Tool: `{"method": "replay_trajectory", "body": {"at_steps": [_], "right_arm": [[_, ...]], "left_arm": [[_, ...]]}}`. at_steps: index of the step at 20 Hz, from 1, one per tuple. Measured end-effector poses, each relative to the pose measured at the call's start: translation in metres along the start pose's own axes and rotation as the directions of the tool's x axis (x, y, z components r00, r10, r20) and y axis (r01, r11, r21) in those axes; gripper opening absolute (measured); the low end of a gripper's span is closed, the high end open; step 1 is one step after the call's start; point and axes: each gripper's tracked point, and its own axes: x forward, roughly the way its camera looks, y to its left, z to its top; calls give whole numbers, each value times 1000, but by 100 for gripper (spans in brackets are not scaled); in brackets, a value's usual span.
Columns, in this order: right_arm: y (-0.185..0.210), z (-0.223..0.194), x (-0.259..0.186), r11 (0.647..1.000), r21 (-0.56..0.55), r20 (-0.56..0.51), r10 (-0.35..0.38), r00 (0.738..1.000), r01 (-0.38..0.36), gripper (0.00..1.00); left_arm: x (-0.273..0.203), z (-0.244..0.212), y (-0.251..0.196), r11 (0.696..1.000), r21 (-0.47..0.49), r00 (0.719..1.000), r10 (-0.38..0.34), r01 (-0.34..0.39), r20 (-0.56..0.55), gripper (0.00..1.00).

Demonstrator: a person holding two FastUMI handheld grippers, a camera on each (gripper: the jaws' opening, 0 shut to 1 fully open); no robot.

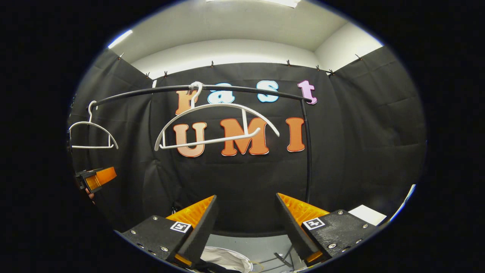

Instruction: Grasp the clothes on the hanger with both hands and then place them into the laundry hamper below.

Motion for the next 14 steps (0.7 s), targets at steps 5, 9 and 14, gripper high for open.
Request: {"method": "replay_trajectory", "body": {"at_steps": [5, 9, 14], "right_arm": [[1, -2, -2, 1000, -3, -2, 3, 1000, -3, 92], [3, 0, -5, 1000, 3, 1, 11, 1000, -11, 100], [5, -2, -5, 1000, -1, -2, 12, 1000, -12, 92]], "left_arm": [[0, 1, -1, 1000, -3, 1000, -1, 1, 1, 93], [1, 1, -1, 1000, -3, 1000, -1, 1, 7, 96], [0, 3, -1, 1000, -10, 1000, -1, 1, 4, 96]]}}
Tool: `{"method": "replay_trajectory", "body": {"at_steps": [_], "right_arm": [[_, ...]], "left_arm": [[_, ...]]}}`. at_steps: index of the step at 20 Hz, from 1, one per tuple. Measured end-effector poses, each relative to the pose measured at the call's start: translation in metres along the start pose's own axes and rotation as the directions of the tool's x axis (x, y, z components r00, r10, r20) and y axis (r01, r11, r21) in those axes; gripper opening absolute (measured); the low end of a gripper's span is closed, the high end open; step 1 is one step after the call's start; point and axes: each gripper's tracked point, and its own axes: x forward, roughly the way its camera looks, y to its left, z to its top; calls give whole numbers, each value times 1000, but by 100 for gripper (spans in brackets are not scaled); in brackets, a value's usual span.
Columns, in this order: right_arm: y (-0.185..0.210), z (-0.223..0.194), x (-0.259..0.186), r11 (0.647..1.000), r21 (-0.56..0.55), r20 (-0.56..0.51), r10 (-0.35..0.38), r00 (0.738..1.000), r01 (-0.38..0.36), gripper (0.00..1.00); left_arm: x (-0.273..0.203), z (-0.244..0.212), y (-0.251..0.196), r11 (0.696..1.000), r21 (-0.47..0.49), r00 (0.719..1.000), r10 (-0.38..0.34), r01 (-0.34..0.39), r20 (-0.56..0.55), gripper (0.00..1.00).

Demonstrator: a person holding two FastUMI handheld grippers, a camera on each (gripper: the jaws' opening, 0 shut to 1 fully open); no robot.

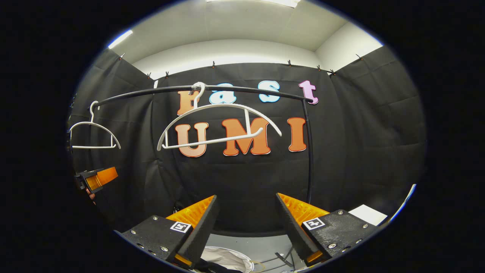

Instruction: Grasp the clothes on the hanger with both hands and then place them into the laundry hamper below.

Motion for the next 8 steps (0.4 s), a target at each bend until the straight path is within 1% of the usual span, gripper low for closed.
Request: {"method": "replay_trajectory", "body": {"at_steps": [2, 3, 4, 7, 8], "right_arm": [[0, 1, -2, 1000, 1, 2, 2, 1000, -2, 92], [0, 2, -3, 1000, 2, 5, 3, 1000, -3, 92], [0, 3, -3, 1000, 3, 6, 4, 1000, -4, 92], [1, 4, -5, 1000, 2, 7, 7, 1000, -7, 92], [2, 4, -6, 1000, 2, 8, 8, 1000, -8, 100]], "left_arm": [[0, 0, 1, 1000, 3, 1000, 2, -2, 1, 96], [0, -1, 1, 1000, 3, 1000, 4, -4, 3, 93], [0, 0, 0, 1000, 3, 1000, 4, -4, 5, 96], [0, 1, 1, 1000, 2, 1000, 5, -5, 11, 96], [0, 2, 0, 1000, 2, 1000, 5, -5, 13, 96]]}}
